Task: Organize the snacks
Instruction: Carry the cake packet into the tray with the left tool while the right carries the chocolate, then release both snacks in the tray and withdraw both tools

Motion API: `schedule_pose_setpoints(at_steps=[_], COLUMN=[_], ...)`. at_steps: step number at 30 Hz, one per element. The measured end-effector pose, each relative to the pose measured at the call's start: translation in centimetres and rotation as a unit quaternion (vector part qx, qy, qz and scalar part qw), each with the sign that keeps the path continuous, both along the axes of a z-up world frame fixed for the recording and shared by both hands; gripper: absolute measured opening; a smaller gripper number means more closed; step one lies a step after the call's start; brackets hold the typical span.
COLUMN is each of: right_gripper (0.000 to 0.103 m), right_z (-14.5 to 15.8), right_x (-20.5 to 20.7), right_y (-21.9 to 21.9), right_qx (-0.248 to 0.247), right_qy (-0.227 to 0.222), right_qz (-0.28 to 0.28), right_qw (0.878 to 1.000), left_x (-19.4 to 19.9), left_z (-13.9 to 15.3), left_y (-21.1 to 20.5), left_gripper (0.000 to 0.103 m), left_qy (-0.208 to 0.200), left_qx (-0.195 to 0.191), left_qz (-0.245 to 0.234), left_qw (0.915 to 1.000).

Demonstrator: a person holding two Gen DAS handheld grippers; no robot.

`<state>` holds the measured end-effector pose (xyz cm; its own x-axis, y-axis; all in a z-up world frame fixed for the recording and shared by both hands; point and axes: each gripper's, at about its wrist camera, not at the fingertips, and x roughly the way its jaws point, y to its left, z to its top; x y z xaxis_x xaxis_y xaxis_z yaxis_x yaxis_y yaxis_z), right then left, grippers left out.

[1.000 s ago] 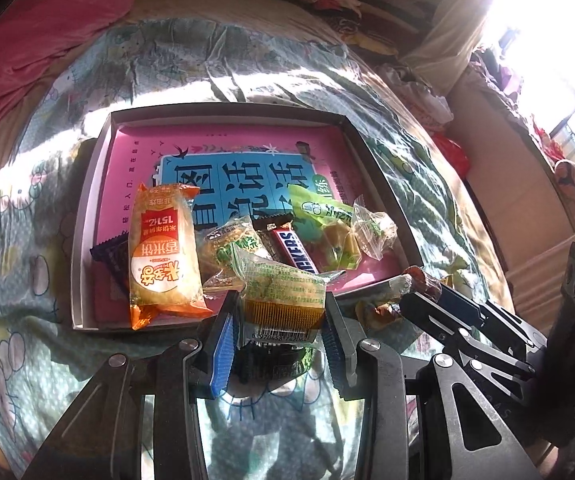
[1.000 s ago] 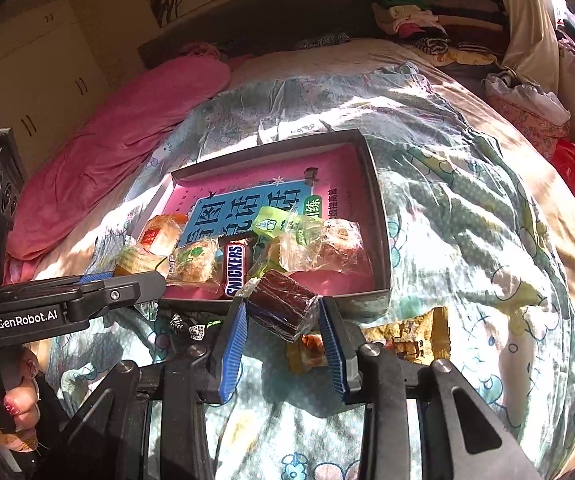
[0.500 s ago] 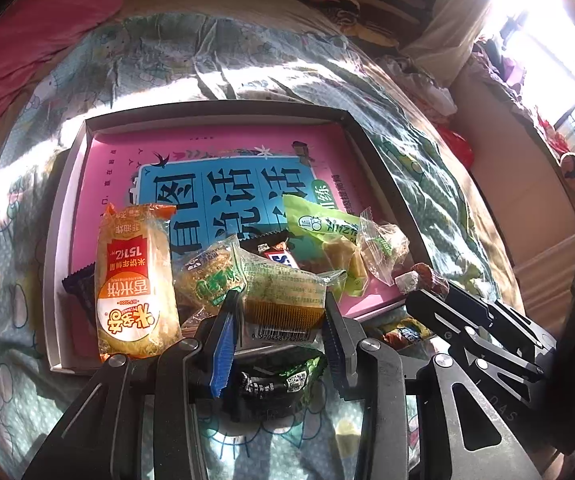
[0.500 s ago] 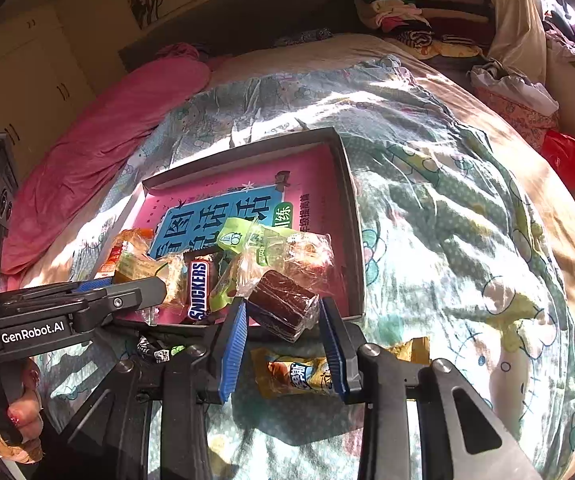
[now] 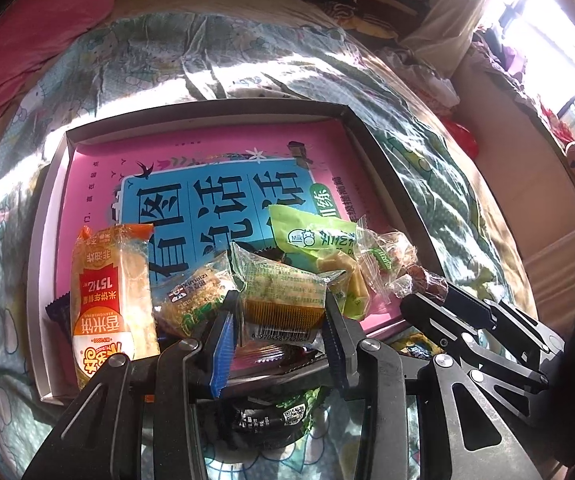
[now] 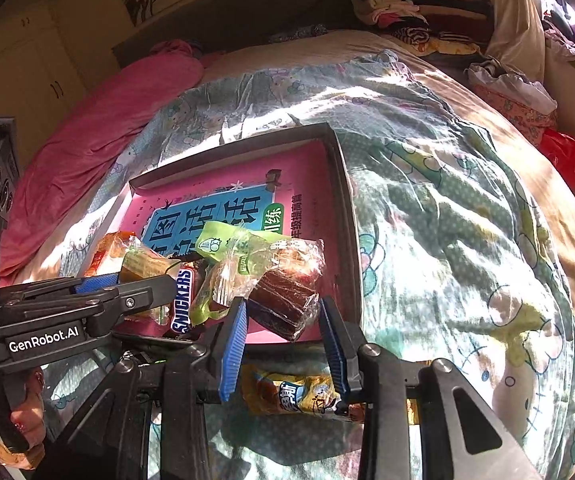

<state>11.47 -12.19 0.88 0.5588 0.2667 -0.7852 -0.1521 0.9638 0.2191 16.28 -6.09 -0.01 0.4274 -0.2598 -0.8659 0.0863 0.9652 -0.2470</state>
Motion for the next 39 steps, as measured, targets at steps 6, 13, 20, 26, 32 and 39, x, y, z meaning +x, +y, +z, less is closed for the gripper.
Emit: schedule_pose_setpoints(at_steps=[6, 13, 20, 26, 32, 39], right_gripper=[0.037, 0.037, 0.037, 0.038, 0.044, 0.047], right_z=[0.1, 0.3, 0.5, 1.1, 2.4, 3.1], right_x=[-0.1, -0.4, -0.6, -1.2, -1.7, -2.4], right_y=[-0.2, -0.5, -0.6, -0.9, -1.5, -2.3], right_qx=[0.006, 0.010, 0.013, 0.020, 0.033, 0.040], right_qy=[0.001, 0.001, 0.001, -0.008, -0.026, -0.035], right_qz=[-0.003, -0.008, -0.010, -0.017, -0.024, -0.034], right_qw=[1.000, 1.000, 1.000, 1.000, 0.999, 0.998], left_x=[0.1, 0.1, 0.0, -0.4, -0.9, -1.8], left_z=[0.0, 0.2, 0.4, 0.8, 1.6, 2.4], left_y=[-0.3, 0.0, 0.2, 0.5, 0.9, 1.9], left_gripper=[0.041, 0.044, 0.047, 0.054, 0.059, 0.062], left_qy=[0.001, 0.001, 0.000, -0.005, -0.016, -0.024], left_qx=[0.008, 0.012, 0.013, 0.009, 0.004, -0.005], left_qz=[-0.002, 0.003, 0.005, 0.006, 0.009, 0.021], left_qw=[1.0000, 0.9999, 0.9999, 0.9999, 0.9998, 0.9995])
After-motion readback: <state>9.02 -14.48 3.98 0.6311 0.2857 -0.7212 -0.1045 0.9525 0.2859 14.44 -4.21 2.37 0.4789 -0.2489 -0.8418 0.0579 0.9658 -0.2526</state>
